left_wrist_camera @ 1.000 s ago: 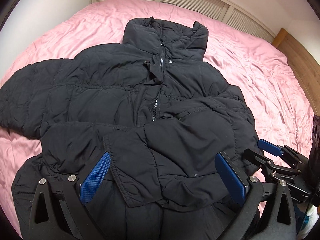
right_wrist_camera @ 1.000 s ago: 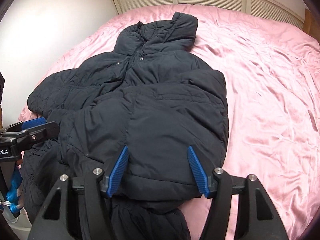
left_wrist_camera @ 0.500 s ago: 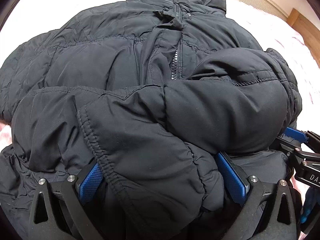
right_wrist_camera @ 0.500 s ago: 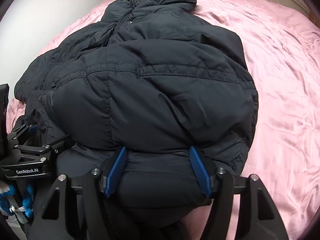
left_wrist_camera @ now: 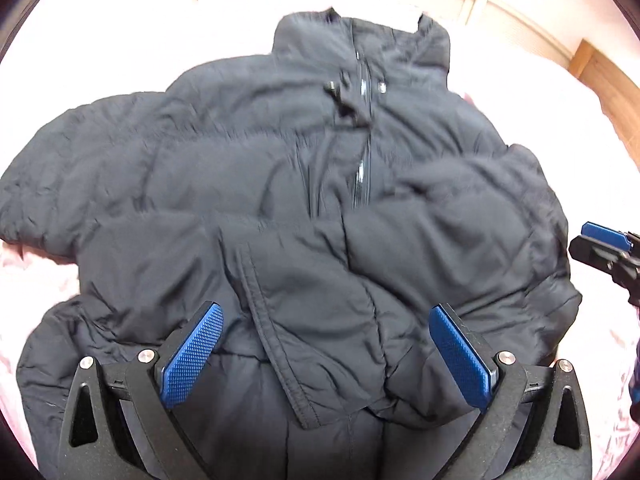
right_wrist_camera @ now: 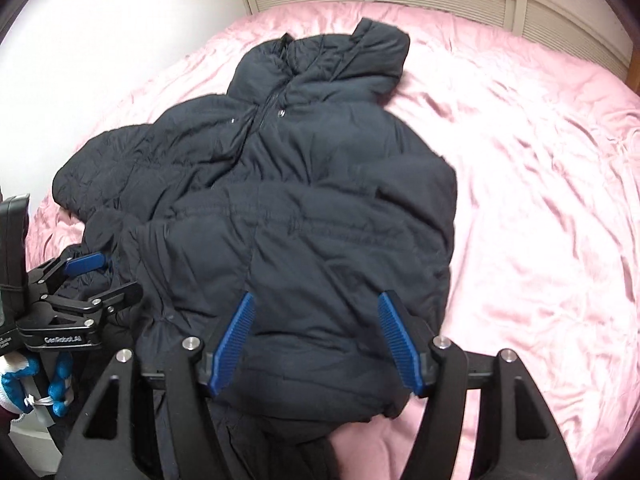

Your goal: Fold large clothes

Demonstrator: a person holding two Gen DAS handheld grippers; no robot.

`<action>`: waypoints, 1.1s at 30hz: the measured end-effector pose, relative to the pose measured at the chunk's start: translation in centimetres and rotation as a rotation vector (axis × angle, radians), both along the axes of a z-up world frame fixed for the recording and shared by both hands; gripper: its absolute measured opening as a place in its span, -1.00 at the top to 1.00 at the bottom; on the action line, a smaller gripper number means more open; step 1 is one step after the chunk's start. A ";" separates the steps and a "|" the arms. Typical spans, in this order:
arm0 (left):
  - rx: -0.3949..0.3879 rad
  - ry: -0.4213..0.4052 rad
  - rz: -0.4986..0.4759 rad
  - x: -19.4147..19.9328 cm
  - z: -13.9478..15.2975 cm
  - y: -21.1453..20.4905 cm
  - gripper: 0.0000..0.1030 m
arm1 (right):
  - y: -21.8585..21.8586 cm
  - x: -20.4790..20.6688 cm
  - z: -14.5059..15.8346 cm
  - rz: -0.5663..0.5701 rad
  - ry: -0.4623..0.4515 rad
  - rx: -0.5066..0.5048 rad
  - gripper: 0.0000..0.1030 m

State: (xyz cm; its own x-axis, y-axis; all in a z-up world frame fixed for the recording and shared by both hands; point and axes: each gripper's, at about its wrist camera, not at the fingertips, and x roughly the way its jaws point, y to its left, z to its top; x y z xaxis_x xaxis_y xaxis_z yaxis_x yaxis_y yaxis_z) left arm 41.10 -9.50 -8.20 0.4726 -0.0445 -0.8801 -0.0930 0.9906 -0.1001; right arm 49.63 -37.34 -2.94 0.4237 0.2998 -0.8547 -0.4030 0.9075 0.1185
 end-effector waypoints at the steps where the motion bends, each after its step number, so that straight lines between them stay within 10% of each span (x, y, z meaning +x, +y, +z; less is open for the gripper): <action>1: 0.001 -0.007 -0.001 0.5 0.3 0.1 -0.98 | -0.3 0.9 0.5 -0.006 -0.008 0.001 -0.24; 16: 0.033 0.093 -0.066 6.4 -5.1 -0.5 -0.99 | -0.1 7.1 -9.3 -0.107 0.157 -0.032 -0.25; 33: 0.048 0.063 -0.110 3.9 -1.4 1.9 -0.98 | -0.9 -2.5 -3.5 -0.149 0.099 0.011 -0.25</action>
State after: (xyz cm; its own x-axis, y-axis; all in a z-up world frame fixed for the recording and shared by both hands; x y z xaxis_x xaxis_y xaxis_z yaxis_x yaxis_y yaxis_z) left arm 44.98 -7.61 -9.60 0.4107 -0.0507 -0.9104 0.0121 0.9987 -0.0501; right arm 47.15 -38.24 -6.39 0.3776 0.2498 -0.8916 -0.2501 0.9547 0.1615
